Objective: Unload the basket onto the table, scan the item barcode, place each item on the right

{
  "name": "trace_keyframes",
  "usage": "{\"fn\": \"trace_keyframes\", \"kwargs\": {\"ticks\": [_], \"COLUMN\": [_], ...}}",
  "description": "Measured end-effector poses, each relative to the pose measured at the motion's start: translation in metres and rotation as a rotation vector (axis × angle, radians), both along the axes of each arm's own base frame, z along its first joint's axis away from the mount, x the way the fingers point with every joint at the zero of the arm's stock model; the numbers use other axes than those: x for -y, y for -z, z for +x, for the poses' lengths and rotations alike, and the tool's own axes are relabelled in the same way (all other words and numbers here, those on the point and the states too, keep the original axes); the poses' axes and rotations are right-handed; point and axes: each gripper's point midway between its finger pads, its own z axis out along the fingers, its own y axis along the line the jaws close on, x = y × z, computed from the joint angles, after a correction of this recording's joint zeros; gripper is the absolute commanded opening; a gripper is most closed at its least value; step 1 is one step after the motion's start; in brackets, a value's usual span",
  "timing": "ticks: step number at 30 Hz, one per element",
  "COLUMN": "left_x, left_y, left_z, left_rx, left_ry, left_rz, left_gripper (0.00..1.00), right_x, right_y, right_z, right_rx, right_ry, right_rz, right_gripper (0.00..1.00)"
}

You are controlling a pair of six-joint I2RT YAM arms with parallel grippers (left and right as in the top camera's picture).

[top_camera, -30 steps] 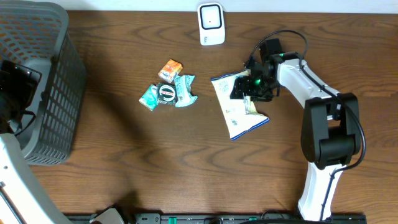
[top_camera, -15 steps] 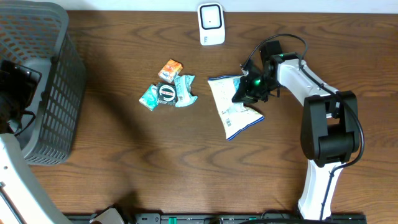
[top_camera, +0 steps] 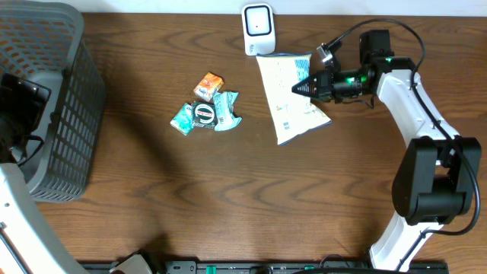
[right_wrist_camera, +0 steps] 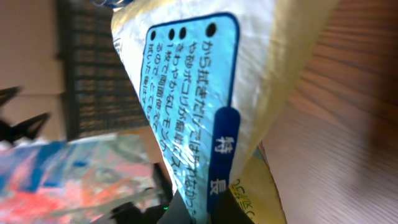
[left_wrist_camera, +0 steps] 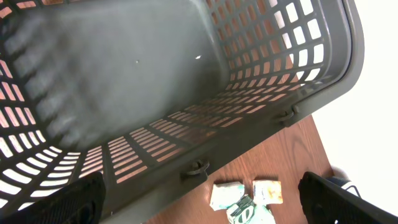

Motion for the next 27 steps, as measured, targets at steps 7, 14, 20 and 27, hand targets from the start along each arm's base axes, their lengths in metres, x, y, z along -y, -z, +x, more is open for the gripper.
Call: {"fn": "trace_keyframes", "kwargs": {"ticks": [7,14,20,27], "left_x": [0.0,0.0,0.0,0.0], "left_y": [0.0,0.0,0.0,0.0], "left_z": [0.0,0.0,0.0,0.0], "left_rx": [0.0,0.0,0.0,0.0], "left_ry": [0.0,0.0,0.0,0.0], "left_rz": [0.0,0.0,0.0,0.0], "left_gripper": [0.98,0.98,0.98,0.98], "right_x": [-0.014,-0.014,-0.012,-0.015], "right_y": [-0.041,-0.049,-0.061,-0.094], "right_z": [0.006,0.02,0.03,0.03], "right_rx": [0.062,-0.024,-0.037,-0.004], "right_ry": [-0.051,0.013,0.088,0.13], "right_rz": [0.205,0.229,0.201,0.21], "right_gripper": [0.01,0.01,0.01,0.01]}}
